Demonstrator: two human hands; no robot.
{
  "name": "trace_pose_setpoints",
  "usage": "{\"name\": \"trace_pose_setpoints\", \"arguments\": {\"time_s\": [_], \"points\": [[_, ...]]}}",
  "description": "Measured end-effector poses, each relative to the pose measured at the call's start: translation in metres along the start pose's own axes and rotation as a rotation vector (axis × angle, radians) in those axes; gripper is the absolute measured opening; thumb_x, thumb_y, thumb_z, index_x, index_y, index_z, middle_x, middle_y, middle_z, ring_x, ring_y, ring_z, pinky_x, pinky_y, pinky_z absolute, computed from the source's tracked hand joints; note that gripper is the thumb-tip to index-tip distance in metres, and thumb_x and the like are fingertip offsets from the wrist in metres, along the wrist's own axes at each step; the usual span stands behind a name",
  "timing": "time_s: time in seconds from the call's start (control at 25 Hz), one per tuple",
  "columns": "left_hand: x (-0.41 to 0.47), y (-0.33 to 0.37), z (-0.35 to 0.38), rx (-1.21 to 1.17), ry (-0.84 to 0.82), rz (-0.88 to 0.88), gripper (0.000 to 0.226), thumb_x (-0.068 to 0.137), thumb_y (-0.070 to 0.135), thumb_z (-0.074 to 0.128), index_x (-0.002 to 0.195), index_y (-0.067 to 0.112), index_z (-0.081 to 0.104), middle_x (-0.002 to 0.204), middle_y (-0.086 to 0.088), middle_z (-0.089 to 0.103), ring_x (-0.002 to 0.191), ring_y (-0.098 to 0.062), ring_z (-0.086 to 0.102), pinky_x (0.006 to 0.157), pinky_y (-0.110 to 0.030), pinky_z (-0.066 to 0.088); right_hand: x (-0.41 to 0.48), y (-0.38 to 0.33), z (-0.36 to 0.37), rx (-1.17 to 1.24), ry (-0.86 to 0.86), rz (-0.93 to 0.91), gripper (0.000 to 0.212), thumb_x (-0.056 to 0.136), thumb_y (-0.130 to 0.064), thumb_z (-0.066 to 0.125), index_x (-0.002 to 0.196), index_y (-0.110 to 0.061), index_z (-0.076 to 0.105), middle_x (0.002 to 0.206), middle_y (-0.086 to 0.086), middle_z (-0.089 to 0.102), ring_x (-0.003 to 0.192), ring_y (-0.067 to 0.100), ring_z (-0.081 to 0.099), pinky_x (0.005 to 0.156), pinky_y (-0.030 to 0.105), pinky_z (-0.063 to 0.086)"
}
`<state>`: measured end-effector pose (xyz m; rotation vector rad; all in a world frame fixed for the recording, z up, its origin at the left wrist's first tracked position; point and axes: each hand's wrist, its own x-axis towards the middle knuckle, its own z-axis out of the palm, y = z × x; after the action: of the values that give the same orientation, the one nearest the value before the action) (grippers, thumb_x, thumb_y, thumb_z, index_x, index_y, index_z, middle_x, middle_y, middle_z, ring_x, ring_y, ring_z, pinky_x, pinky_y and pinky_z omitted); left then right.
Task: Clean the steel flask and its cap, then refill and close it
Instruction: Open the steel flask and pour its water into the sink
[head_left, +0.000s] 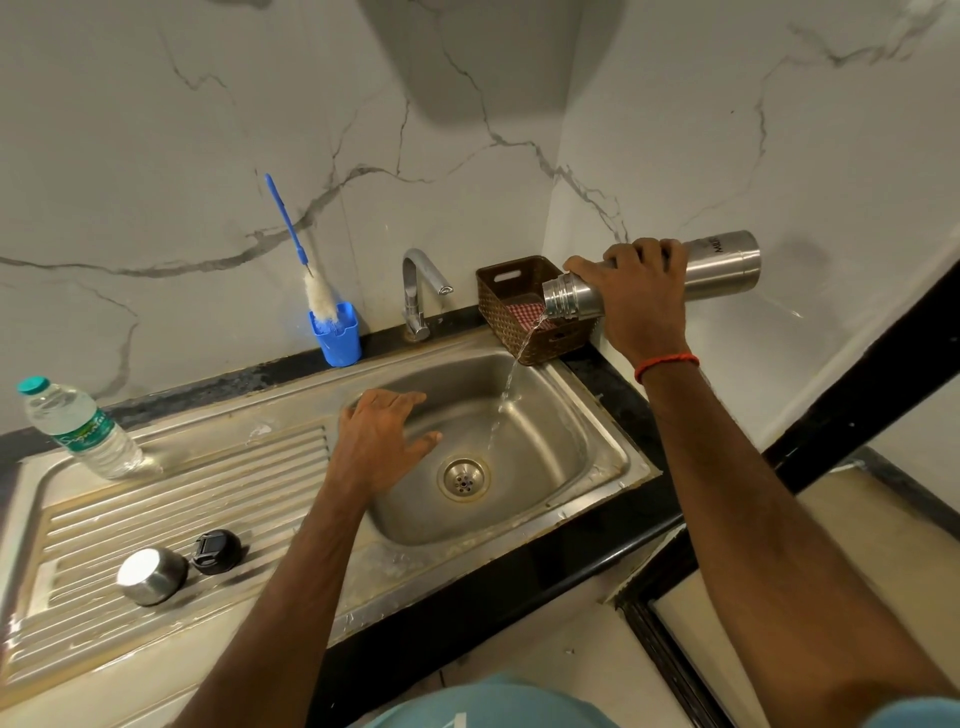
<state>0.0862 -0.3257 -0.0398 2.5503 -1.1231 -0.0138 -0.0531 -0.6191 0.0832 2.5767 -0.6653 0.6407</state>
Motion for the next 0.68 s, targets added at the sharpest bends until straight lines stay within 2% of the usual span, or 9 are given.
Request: {"name": "trace_pose_setpoints", "arguments": {"time_s": [0.16,0.24,0.36,0.52,0.68], "points": [[-0.001,-0.002,0.001,0.003,0.0,-0.008,0.068,0.091,0.061,0.062,0.148,0.028,0.046,0.149,-0.003,0.051,0.141,-0.023,0.037,0.113,-0.049,0.03,0.0,-0.006,-0.002,0.019,0.04,-0.025,0.045,0.09,-0.027,0.06,0.134,-0.031,0.055,0.119,0.012,0.062,0.118,0.036,0.05,0.11,0.056,0.028],[-0.002,-0.003,0.001,0.009,-0.003,-0.015,0.068,0.09,0.062,0.062,0.148,0.029,0.046,0.149,-0.003,0.051,0.14,-0.023,0.037,0.113,-0.049,0.031,-0.001,-0.008,-0.005,0.023,0.055,-0.028,0.044,0.09,-0.028,0.052,0.134,-0.031,0.055,0.12,0.012,0.061,0.12,0.036,0.049,0.111,0.055,0.028],[-0.004,-0.004,0.001,0.01,-0.007,-0.015,0.069,0.09,0.062,0.063,0.148,0.029,0.046,0.149,-0.003,0.051,0.14,-0.023,0.037,0.112,-0.049,0.031,-0.001,-0.011,-0.011,0.028,0.035,-0.038,0.052,0.084,-0.029,0.041,0.134,-0.03,0.056,0.122,0.013,0.059,0.122,0.036,0.047,0.112,0.055,0.026],[-0.006,-0.002,0.0,0.013,0.009,-0.007,0.068,0.089,0.061,0.064,0.147,0.029,0.048,0.148,-0.003,0.052,0.139,-0.023,0.038,0.111,-0.049,0.033,-0.003,-0.022,-0.003,-0.056,-0.009,-0.158,0.044,0.087,-0.031,0.064,0.13,-0.034,0.056,0.117,0.011,0.059,0.118,0.034,0.049,0.109,0.052,0.03],[-0.008,-0.003,-0.004,0.022,0.013,-0.02,0.069,0.089,0.061,0.063,0.148,0.029,0.047,0.147,-0.003,0.052,0.139,-0.024,0.038,0.11,-0.049,0.034,-0.004,-0.031,0.003,-0.052,0.021,-0.211,0.043,0.087,-0.037,0.067,0.129,-0.034,0.057,0.117,0.01,0.06,0.118,0.031,0.049,0.108,0.049,0.03]]}}
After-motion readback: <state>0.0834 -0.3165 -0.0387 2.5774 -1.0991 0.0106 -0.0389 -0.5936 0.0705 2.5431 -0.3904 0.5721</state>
